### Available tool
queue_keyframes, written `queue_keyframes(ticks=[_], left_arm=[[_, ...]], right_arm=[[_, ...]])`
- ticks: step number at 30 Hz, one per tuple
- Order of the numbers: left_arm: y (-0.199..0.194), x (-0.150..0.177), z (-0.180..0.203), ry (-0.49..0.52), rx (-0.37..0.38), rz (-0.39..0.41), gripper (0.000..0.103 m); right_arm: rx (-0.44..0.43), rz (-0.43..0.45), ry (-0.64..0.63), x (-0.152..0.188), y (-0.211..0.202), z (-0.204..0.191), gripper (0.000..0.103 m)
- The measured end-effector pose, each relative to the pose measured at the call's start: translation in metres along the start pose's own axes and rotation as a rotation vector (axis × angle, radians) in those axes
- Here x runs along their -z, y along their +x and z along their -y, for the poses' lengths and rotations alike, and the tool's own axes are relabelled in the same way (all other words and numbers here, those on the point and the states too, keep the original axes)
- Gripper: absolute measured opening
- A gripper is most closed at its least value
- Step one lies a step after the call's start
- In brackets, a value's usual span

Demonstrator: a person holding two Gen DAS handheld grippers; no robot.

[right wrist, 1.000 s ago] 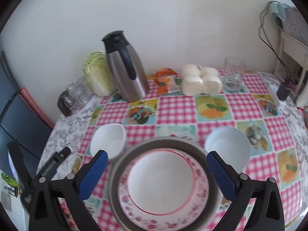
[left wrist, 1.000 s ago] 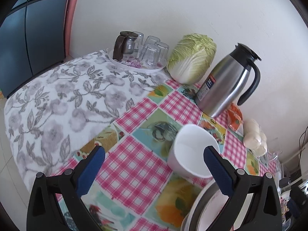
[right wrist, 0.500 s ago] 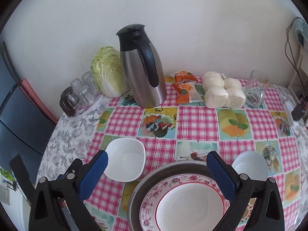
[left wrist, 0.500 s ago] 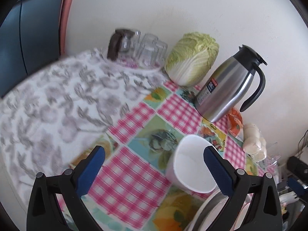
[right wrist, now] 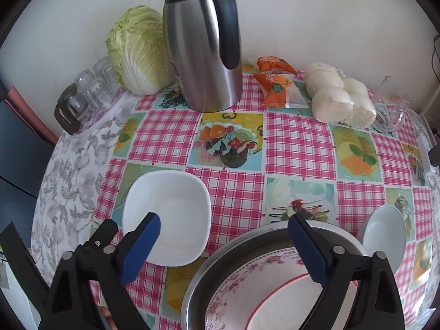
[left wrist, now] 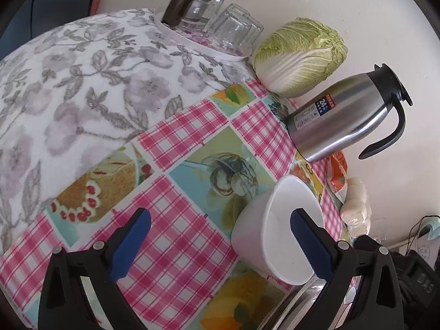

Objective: Organize plates and bowls
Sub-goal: 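Close the right gripper on the white square bowl rim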

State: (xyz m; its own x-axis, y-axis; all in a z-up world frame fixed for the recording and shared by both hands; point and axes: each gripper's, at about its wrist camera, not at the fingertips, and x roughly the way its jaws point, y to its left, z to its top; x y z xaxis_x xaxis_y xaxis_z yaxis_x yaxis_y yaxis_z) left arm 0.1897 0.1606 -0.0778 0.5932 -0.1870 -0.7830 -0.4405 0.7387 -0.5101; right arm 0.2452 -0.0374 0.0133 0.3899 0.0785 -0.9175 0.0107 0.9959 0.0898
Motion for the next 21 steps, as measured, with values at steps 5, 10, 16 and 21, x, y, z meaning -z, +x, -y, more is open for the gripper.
queue_keyframes(ticks=[5,10,16,21], left_arm=[[0.012,-0.002,0.003,0.017,-0.004,-0.032,0.075],[0.016,-0.002,0.008,0.034,0.026,-0.041,0.062],[0.023,0.001,0.017,0.078,0.035,-0.066,0.038],[0.029,0.004,0.019,0.084,0.06,-0.095,0.026]], right_arm=[[0.002,-0.029,0.008,0.0,0.016,-0.005,0.078],[-0.001,-0.05,0.013,-0.001,0.03,-0.007,0.06],[-0.012,-0.074,0.022,-0.001,0.042,-0.009,0.037],[0.007,-0.085,0.014,0.001,0.05,-0.01,0.017]])
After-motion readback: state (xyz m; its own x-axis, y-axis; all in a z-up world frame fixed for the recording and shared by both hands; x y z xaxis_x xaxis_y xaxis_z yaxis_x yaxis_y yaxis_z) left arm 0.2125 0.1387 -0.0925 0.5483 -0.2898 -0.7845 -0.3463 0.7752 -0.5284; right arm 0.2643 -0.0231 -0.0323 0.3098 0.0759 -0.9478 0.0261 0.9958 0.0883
